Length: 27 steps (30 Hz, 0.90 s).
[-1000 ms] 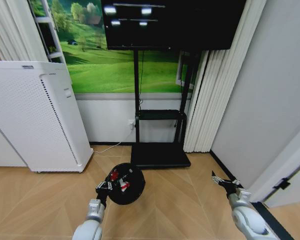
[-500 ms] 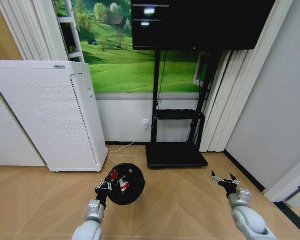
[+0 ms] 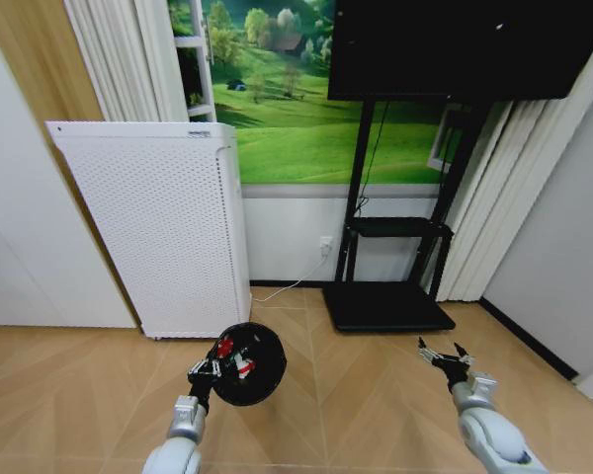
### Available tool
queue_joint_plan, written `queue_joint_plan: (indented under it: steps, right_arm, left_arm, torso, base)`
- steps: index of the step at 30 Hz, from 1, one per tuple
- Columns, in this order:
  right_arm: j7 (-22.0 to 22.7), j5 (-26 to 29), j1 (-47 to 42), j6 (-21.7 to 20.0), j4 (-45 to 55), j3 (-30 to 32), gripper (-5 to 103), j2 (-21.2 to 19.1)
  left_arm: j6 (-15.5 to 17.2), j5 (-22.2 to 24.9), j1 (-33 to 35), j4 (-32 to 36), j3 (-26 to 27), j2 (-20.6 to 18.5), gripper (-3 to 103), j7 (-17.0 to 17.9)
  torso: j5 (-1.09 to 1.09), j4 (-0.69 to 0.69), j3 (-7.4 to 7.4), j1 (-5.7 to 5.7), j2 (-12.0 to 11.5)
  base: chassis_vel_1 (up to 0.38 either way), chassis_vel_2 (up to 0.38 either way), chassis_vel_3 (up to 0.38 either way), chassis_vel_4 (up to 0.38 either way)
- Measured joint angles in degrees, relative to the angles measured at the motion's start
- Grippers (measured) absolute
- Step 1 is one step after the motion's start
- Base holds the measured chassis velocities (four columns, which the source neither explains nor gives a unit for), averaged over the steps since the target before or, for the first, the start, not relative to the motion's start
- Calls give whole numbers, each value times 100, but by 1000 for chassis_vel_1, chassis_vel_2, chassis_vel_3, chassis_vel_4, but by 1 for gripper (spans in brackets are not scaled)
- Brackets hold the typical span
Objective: Pick up the trash bin and place the garbage on the floor into it.
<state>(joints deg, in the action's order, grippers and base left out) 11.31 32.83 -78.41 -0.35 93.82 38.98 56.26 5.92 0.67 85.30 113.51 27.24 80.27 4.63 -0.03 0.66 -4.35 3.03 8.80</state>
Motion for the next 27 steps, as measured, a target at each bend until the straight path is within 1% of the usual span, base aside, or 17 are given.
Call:
queue_joint_plan:
  steps: [1,2,3,7,8,11,12,16,17,19,20,21,22,23,25,26,27]
  right_arm:
    - [0,0,0,0,0,0,100,0]
    - [0,0,0,0,0,-1,100,0]
    - [0,0,0,0,0,-1,100,0]
    - [0,0,0,0,-1,0,100,0]
    - [1,0,0,0,-2,0,100,0]
    - [2,0,0,0,-2,2,100,-1]
    - [2,0,0,0,-2,2,100,-1]
    - [3,0,0,0,-2,2,100,-2]
    - [2,0,0,0,-2,2,100,-1]
    - [2,0,0,0,-2,2,100,-1]
    - [2,0,0,0,-2,2,100,-1]
    - [2,0,0,0,-2,2,100,-1]
    - [2,0,0,0,-2,1,100,-1]
    - [2,0,0,0,-2,1,100,-1]
    - [2,0,0,0,-1,1,100,-1]
    - [2,0,0,0,-1,1,100,-1]
    - [2,0,0,0,-1,1,100,-1]
  left_arm:
    - [3,0,2,-1,-24,-21,3,28]
    - [24,5,17,-1,-58,-45,3,41]
    - [24,5,17,-1,-58,-45,3,41]
    - [102,88,116,16,-234,-113,3,133]
    - [149,181,161,47,-335,-124,3,187]
    - [300,438,269,153,-580,-135,3,374]
    - [388,584,343,223,-723,-143,3,504]
    - [502,747,468,316,-825,-207,3,645]
    - [604,948,571,376,-834,-333,3,750]
    - [709,1203,696,408,-789,-543,3,820]
    - [709,1203,696,408,-789,-543,3,820]
    - [797,1460,780,428,-728,-763,3,897]
    - [851,1599,817,453,-699,-881,3,922]
    - [851,1599,817,453,-699,-881,3,922]
    - [1021,1885,905,538,-677,-1228,3,934]
    - [1021,1885,905,538,-677,-1228,3,934]
    - [1047,1882,932,562,-678,-1364,3,924]
  torso:
    - [-2,-1,-1,1,-1]
    - [4,0,0,0,0]
    - [4,0,0,0,0]
    - [4,-1,-1,0,0]
    - [5,3,-1,0,-1]
    - [3,4,-1,0,-1]
    - [4,3,-1,0,-1]
    - [3,1,-1,0,-1]
    - [3,0,-1,0,0]
    - [2,-1,-1,0,0]
    - [2,-1,-1,0,0]
    - [2,-1,-1,0,0]
    - [3,-1,-1,0,0]
    - [3,-1,-1,0,0]
    - [2,0,-1,0,0]
    - [2,0,-1,0,0]
    - [2,2,-1,0,0]
  base:
    - [189,85,-123,-139]
    - [98,85,-123,-66]
    - [98,85,-123,-66]
    - [-34,-21,19,28]
    - [-68,-75,78,55]
    - [-82,-57,57,69]
    - [0,0,0,0]
    - [0,0,0,0]
    - [0,0,0,0]
    - [0,0,0,0]
    - [0,0,0,0]
    - [0,0,0,0]
    - [0,0,0,0]
    - [0,0,0,0]
    - [0,0,0,0]
    - [0,0,0,0]
    - [0,0,0,0]
